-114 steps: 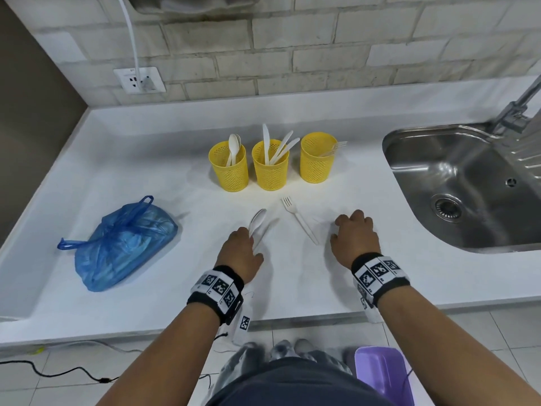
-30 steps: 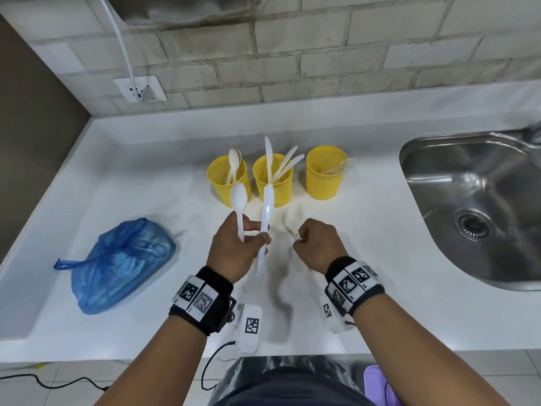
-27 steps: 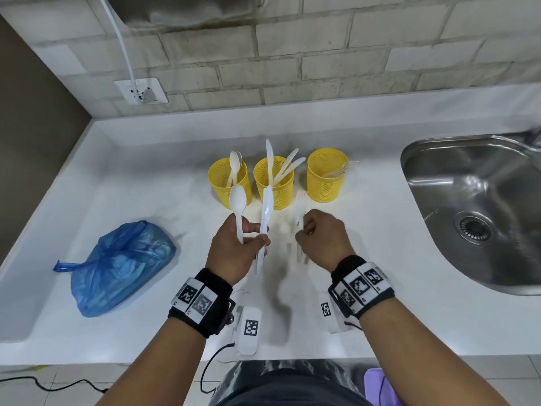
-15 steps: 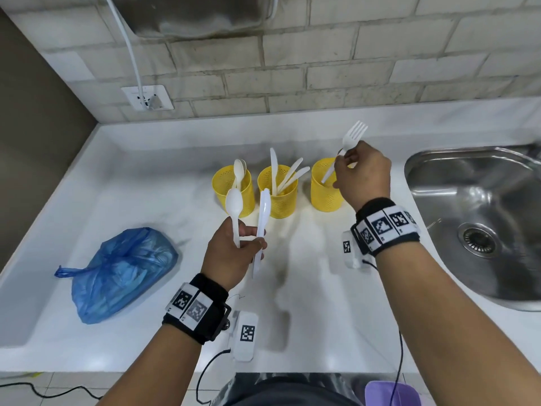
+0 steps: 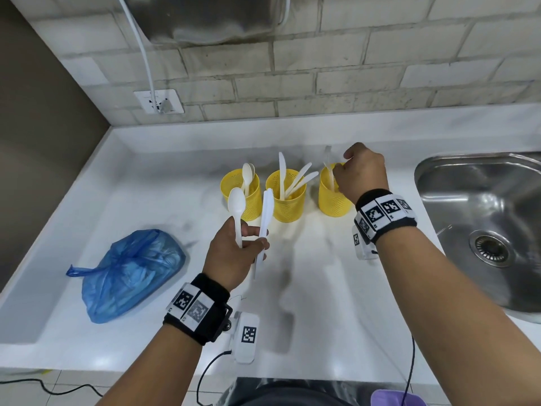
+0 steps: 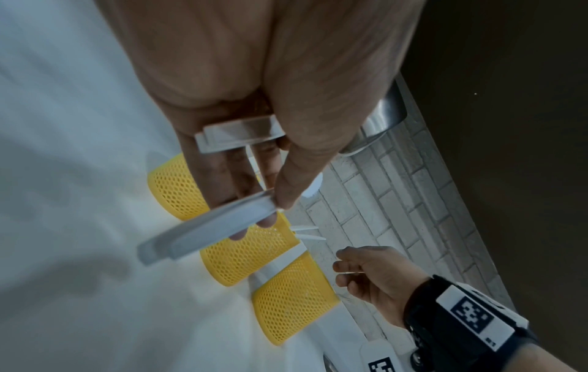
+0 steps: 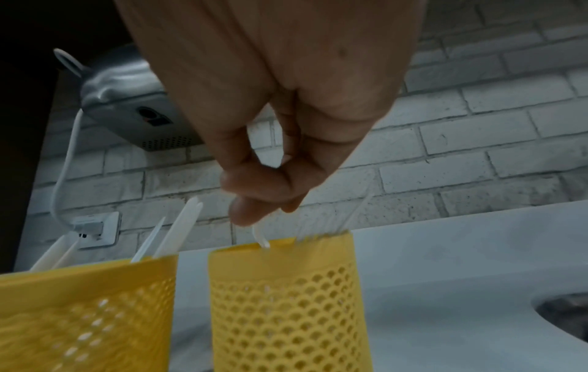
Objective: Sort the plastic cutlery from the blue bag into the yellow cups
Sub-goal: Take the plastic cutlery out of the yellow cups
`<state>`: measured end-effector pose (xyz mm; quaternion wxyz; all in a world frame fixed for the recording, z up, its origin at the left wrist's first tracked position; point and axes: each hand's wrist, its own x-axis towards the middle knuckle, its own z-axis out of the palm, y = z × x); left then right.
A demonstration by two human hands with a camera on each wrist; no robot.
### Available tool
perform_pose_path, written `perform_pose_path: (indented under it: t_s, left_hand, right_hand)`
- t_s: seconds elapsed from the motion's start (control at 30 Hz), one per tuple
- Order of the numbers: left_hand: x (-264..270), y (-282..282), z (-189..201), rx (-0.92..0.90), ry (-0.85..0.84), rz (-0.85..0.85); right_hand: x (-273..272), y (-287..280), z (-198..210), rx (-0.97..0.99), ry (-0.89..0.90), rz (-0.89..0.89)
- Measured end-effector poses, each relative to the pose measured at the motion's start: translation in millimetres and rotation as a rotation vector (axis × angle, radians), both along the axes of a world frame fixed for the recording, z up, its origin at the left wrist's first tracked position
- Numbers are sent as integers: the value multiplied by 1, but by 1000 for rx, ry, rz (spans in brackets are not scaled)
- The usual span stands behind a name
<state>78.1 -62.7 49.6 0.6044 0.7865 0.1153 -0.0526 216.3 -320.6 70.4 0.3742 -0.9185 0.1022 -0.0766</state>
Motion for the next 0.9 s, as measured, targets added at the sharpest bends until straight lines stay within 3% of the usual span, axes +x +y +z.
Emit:
perform_pose_path:
  t_s: [0.1, 0.23, 0.37, 0.53, 0.67, 0.9]
  left_hand:
    - [1, -2, 2, -4, -7, -10]
    - [2, -6, 3, -51, -8, -4]
    - [3, -12, 7, -76, -21, -13]
    - [4, -18, 10, -73, -57, -55]
    - [3, -16, 12, -55, -78, -63]
    - [-1, -7, 13, -107, -74, -44]
  right_hand:
    - [-14, 3, 8, -12, -136, -5]
    - [-48, 24, 13, 138, -264, 39]
    - [-84, 53, 1, 368, -74, 177]
    - [-100, 78, -24, 476, 113, 305]
    - [-103, 87, -31, 486, 117, 351]
    - [-97, 93, -22, 687, 129, 329]
